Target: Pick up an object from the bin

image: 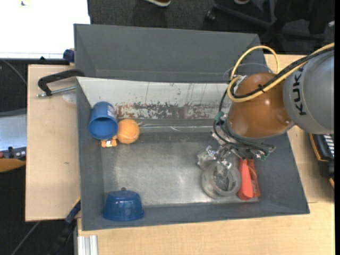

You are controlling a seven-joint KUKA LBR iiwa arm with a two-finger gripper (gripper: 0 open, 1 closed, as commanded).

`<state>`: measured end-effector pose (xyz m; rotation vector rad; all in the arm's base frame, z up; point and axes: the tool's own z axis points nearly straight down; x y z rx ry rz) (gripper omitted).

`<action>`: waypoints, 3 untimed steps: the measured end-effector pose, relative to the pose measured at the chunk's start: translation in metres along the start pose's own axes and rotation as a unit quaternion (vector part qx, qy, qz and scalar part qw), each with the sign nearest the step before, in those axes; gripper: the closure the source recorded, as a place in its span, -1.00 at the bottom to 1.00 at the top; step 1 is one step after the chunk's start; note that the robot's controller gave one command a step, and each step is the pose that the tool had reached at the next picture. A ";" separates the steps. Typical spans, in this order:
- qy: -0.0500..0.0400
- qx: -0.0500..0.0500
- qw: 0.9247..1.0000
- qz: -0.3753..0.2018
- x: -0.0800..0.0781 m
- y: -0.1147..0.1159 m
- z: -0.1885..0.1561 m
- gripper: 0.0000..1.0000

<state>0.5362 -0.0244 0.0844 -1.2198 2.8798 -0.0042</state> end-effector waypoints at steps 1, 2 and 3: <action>-0.001 0.001 1.000 0.000 -0.001 -0.001 -0.011 1.00; -0.001 0.000 1.000 0.001 -0.001 0.000 -0.023 1.00; -0.004 0.003 1.000 0.001 -0.002 -0.001 -0.036 1.00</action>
Offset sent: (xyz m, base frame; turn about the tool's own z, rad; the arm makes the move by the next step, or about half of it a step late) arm -0.0002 -0.0001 0.0506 0.0000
